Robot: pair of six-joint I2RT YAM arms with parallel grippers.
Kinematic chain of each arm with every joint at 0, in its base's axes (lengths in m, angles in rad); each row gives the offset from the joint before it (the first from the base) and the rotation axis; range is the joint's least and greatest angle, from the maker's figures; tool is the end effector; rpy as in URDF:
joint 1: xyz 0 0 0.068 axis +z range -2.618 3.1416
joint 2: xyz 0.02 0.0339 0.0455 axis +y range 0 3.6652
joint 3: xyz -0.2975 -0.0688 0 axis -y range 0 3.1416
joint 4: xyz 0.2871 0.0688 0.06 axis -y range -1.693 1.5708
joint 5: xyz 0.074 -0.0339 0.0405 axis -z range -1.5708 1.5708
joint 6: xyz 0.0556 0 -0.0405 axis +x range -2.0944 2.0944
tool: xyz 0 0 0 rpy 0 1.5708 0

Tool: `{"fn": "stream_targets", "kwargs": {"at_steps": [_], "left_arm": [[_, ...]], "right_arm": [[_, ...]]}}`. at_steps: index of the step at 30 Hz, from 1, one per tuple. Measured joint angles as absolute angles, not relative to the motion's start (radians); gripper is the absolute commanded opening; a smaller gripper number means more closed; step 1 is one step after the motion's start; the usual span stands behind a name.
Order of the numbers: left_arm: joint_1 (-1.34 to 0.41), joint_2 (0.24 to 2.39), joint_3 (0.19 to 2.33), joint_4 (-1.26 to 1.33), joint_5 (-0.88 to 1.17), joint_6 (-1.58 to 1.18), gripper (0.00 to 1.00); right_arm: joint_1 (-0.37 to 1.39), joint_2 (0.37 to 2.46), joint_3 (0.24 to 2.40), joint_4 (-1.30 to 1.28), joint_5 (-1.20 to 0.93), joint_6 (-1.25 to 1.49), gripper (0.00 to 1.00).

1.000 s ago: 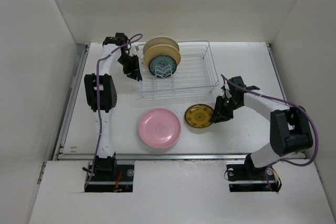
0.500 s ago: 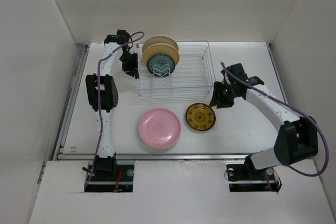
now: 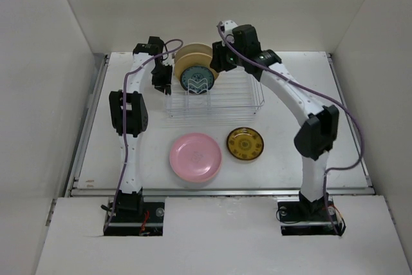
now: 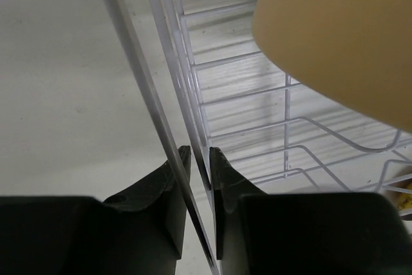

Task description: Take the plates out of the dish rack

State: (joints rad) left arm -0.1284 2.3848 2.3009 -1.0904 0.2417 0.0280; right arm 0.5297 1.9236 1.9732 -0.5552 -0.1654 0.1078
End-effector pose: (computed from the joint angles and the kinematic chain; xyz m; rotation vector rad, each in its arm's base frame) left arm 0.5704 -0.0871 0.2354 0.2803 2.7227 -0.3595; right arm 0.4435 0.2703 0.4044 -0.5439 2.0464 0.5571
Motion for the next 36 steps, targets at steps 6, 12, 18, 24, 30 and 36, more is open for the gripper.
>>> {"fn": "stream_targets", "kwargs": {"at_steps": [6, 12, 18, 24, 30, 36], "left_arm": [[-0.134, 2.389, 2.302, -1.089, 0.235, 0.027, 0.00], [-0.139, 2.392, 2.307, -1.092, 0.233, 0.043, 0.00], [-0.142, 2.393, 2.307, -1.092, 0.228, 0.046, 0.00], [-0.142, 2.393, 2.307, -1.092, 0.228, 0.046, 0.00], [-0.141, 2.394, 2.307, -1.079, 0.228, 0.050, 0.00], [-0.134, 2.402, 2.308, -1.048, 0.209, 0.052, 0.00]], "right_arm": [[0.530, 2.225, 2.197, -0.484, -0.145, 0.057, 0.43], [0.532, 2.317, 2.200, -0.452, -0.154, 0.036, 0.48], [0.532, 2.359, 2.259, -0.379, -0.110, 0.027, 0.60], [0.552, 2.424, 2.270, -0.364, -0.072, 0.028, 0.59], [0.545, 2.452, 2.270, -0.327, -0.099, -0.035, 0.06], [0.585, 2.411, 2.207, -0.294, -0.058, -0.062, 0.00]]}}
